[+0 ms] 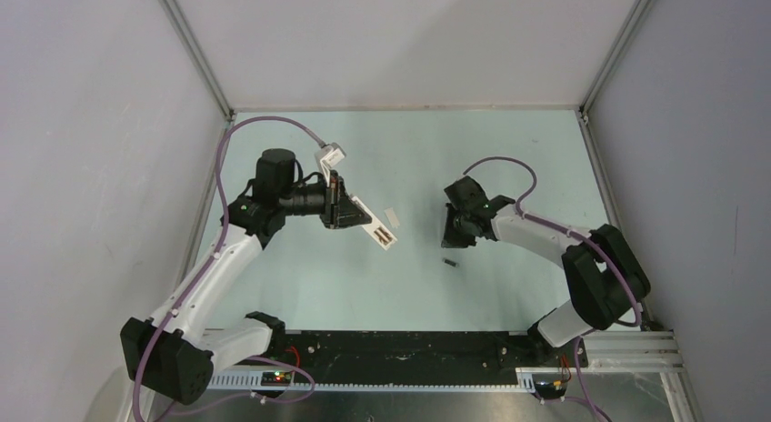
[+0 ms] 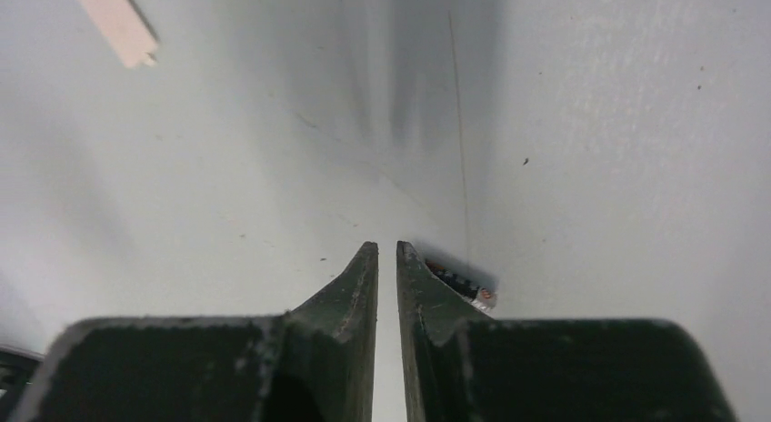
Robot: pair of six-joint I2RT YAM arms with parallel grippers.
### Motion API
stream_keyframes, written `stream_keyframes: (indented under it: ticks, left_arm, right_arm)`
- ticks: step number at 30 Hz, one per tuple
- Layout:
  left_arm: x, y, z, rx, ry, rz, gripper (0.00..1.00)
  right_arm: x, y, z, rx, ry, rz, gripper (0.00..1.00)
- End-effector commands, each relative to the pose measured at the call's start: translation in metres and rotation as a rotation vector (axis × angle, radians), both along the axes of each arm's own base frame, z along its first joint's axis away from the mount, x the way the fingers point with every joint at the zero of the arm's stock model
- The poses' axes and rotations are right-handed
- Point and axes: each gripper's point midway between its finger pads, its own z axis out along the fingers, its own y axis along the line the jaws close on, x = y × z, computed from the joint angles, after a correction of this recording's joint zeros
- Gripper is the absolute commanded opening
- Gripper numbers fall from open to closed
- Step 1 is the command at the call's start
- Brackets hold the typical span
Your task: Load the batteries into the remote control
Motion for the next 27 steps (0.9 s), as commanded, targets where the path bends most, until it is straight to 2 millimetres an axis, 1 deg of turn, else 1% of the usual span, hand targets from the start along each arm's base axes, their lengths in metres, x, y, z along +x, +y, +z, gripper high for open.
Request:
stream_keyframes:
  ticks: [1, 3, 4, 6, 7, 8, 9, 10, 11, 12, 13, 17, 22, 27]
  left_arm:
    - [0.013, 0.001, 0.021, -0.009, -0.085, 0.034, 0.00]
    - [0.017, 0.002, 0.019, 0.001, -0.083, 0.060, 0.00]
    - [0.019, 0.003, 0.017, 0.009, -0.080, 0.074, 0.00]
    - [0.023, 0.005, 0.015, 0.018, -0.070, 0.097, 0.00]
    - [0.023, 0.005, 0.014, 0.019, -0.065, 0.101, 0.00]
    - [0.024, 0.005, 0.013, 0.021, -0.060, 0.106, 0.00]
    - [0.024, 0.005, 0.012, 0.021, -0.054, 0.106, 0.00]
    - [0.024, 0.004, 0.011, 0.021, -0.048, 0.105, 0.00]
    - [0.024, 0.004, 0.009, 0.022, -0.042, 0.104, 0.00]
    - [0.024, 0.004, 0.008, 0.023, -0.040, 0.104, 0.00]
    - [0.023, 0.004, 0.006, 0.024, -0.035, 0.101, 0.00]
    - [0.020, 0.004, 0.001, 0.025, -0.023, 0.091, 0.00]
    - [0.021, 0.004, -0.001, 0.028, -0.018, 0.091, 0.00]
    - [0.022, 0.003, -0.002, 0.027, -0.009, 0.085, 0.00]
  right_arm:
    - [0.006, 0.006, 0.023, 0.071, -0.032, -0.190, 0.19]
    - [0.003, 0.007, 0.022, 0.106, -0.003, -0.264, 0.22]
    - [0.000, 0.007, 0.020, 0.129, 0.025, -0.320, 0.26]
    - [-0.006, 0.006, 0.021, 0.171, 0.065, -0.410, 0.32]
    - [-0.007, 0.005, 0.024, 0.193, 0.074, -0.438, 0.33]
    - [-0.011, 0.004, 0.020, 0.221, 0.111, -0.509, 0.37]
    - [-0.013, 0.007, 0.023, 0.265, 0.135, -0.529, 0.41]
    - [-0.016, 0.004, 0.018, 0.289, 0.172, -0.603, 0.42]
    - [-0.016, 0.006, 0.019, 0.319, 0.188, -0.629, 0.44]
    - [-0.017, 0.002, 0.015, 0.336, 0.213, -0.689, 0.44]
    - [-0.017, 0.001, 0.015, 0.355, 0.232, -0.733, 0.46]
    - [-0.017, -0.005, 0.010, 0.386, 0.283, -0.833, 0.53]
    - [-0.014, -0.007, 0.005, 0.427, 0.331, -0.937, 0.56]
    - [-0.019, -0.001, -0.007, 0.461, 0.432, -1.016, 0.55]
